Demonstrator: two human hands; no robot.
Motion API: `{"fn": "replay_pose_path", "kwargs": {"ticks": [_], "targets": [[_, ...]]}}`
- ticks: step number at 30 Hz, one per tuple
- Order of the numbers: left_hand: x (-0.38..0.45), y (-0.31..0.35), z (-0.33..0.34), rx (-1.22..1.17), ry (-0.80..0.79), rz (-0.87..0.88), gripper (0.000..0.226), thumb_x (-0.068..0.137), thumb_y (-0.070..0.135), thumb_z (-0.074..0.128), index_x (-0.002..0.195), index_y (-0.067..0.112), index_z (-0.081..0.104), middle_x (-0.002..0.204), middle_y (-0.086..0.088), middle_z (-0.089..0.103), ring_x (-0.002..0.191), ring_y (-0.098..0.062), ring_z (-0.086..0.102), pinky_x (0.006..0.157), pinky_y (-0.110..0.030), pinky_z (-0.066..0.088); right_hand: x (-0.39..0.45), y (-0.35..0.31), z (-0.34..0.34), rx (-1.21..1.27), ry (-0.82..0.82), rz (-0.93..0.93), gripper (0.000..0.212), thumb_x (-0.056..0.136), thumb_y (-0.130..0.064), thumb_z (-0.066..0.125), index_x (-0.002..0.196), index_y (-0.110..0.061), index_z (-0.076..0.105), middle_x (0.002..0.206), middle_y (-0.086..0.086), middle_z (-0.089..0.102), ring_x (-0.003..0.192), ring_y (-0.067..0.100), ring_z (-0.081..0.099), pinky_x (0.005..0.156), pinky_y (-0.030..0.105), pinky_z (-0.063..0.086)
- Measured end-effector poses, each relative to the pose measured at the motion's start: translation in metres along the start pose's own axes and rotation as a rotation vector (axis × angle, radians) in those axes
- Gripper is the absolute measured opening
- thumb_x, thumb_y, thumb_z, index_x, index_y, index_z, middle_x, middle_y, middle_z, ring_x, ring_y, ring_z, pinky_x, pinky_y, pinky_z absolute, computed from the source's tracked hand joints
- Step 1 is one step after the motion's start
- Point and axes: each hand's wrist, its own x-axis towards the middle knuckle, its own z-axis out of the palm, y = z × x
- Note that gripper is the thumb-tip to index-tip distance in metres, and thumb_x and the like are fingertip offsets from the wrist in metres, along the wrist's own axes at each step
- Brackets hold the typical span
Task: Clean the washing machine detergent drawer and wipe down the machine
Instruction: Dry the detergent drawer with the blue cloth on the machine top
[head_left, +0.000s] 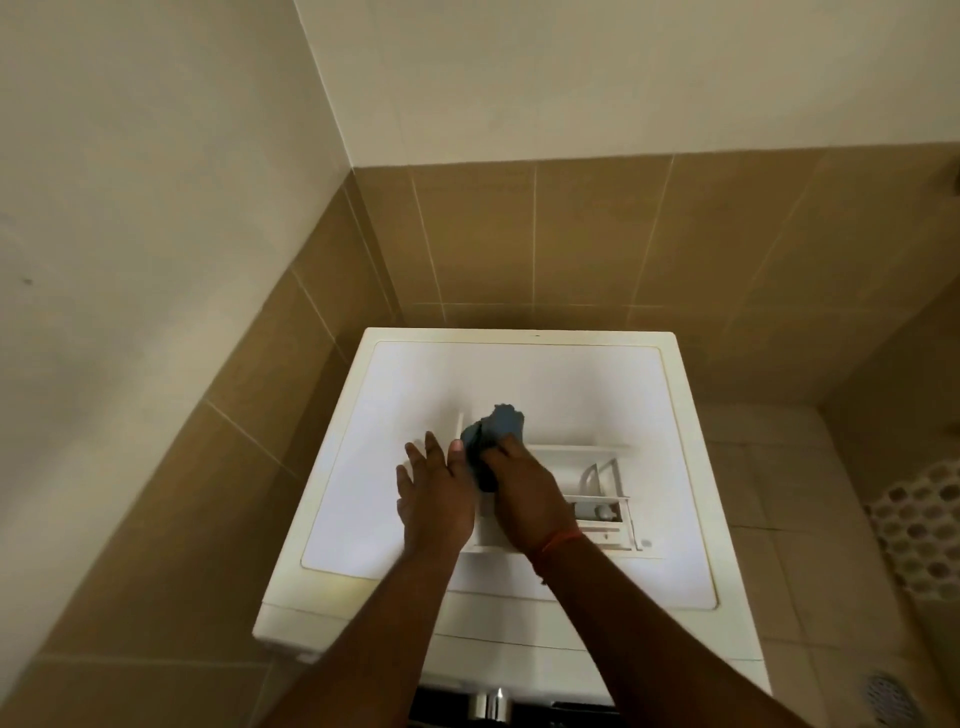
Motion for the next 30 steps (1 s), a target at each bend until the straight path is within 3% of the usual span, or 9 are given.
{"fn": "replay_pose_path", "kwargs": {"ticks": [2,7,13,16,20,23,25,27,30], "targets": [[0.001,0.0,-0.001,-0.012,-0.002,-0.001,0.087,0.083,0.068,0.004,0.157,0.022,0.011,0.165,-0.007,0.004,0.151,-0.031,0.003,0.121,-0.053,0.011,-0.002,0.008,0.003,-0.052,-0.041,-0.017,0.034,0.1,-0.014,0.043,0.132,-0.021,0.055,0.13,0.002,0.058,0.115,0.02,0.056,0.096,0.019,0.043],[0.005,-0.008,0.002,0.034,-0.015,0.023,0.08,0.09,0.063,0.007,0.157,0.019,0.014,0.164,-0.01,0.009,0.151,-0.031,0.007,0.121,-0.05,0.014,0.006,0.028,-0.011,-0.266,-0.234,0.038,0.039,0.099,-0.008,0.043,0.137,-0.015,0.053,0.14,0.008,0.053,0.127,0.023,0.05,0.106,0.024,0.031],[0.004,-0.01,0.001,0.065,-0.007,0.036,0.075,0.094,0.06,0.009,0.157,0.018,0.014,0.164,-0.012,0.01,0.15,-0.034,0.01,0.12,-0.049,0.018,0.016,0.036,-0.042,-0.577,-0.349,0.311,0.035,0.097,-0.005,0.04,0.131,-0.001,0.049,0.132,0.017,0.054,0.122,0.031,0.053,0.098,0.036,0.043],[0.006,-0.01,0.002,0.024,-0.022,0.05,0.085,0.086,0.065,0.003,0.157,0.018,0.015,0.163,-0.012,0.012,0.15,-0.033,0.01,0.121,-0.048,0.016,0.017,0.029,-0.038,-0.558,-0.395,0.271,0.036,0.096,-0.006,0.044,0.131,-0.006,0.054,0.135,0.015,0.054,0.124,0.029,0.053,0.103,0.035,0.043],[0.007,-0.008,0.002,-0.004,-0.046,0.039,0.078,0.092,0.062,0.007,0.157,0.019,0.013,0.164,-0.012,0.01,0.151,-0.033,0.009,0.121,-0.049,0.014,0.022,0.016,-0.028,-0.372,-0.429,0.186,0.043,0.093,-0.001,0.045,0.13,-0.016,0.061,0.134,0.007,0.058,0.125,0.025,0.052,0.104,0.033,0.041],[0.006,-0.007,0.001,-0.034,-0.061,0.023,0.075,0.094,0.061,0.009,0.157,0.019,0.013,0.164,-0.011,0.009,0.151,-0.033,0.007,0.121,-0.049,0.013,0.025,0.007,-0.031,-0.108,-0.389,0.189,0.044,0.09,0.006,0.045,0.123,-0.013,0.067,0.129,0.007,0.062,0.121,0.023,0.054,0.102,0.026,0.039],[0.006,-0.007,0.0,-0.065,-0.077,0.017,0.078,0.092,0.064,0.008,0.157,0.02,0.013,0.164,-0.011,0.009,0.151,-0.033,0.007,0.121,-0.05,0.013,0.027,0.004,-0.043,0.143,-0.296,0.277,0.046,0.084,0.015,0.041,0.113,-0.005,0.071,0.114,0.01,0.067,0.107,0.022,0.06,0.094,0.024,0.045],[0.007,-0.007,-0.001,-0.079,-0.087,0.022,0.083,0.088,0.067,0.006,0.157,0.021,0.014,0.164,-0.01,0.009,0.151,-0.033,0.007,0.122,-0.05,0.013,0.034,0.002,-0.053,0.363,-0.118,0.365,0.039,0.085,0.015,0.04,0.101,-0.001,0.072,0.099,0.01,0.07,0.095,0.023,0.064,0.09,0.035,0.053],[0.006,-0.006,0.0,-0.091,-0.072,0.01,0.078,0.092,0.065,0.007,0.157,0.021,0.015,0.164,-0.01,0.01,0.151,-0.033,0.008,0.12,-0.049,0.012,0.051,-0.009,-0.046,0.27,0.133,0.289,0.024,0.093,0.0,0.047,0.101,-0.003,0.07,0.095,0.014,0.071,0.091,0.03,0.066,0.085,0.047,0.055]]}}
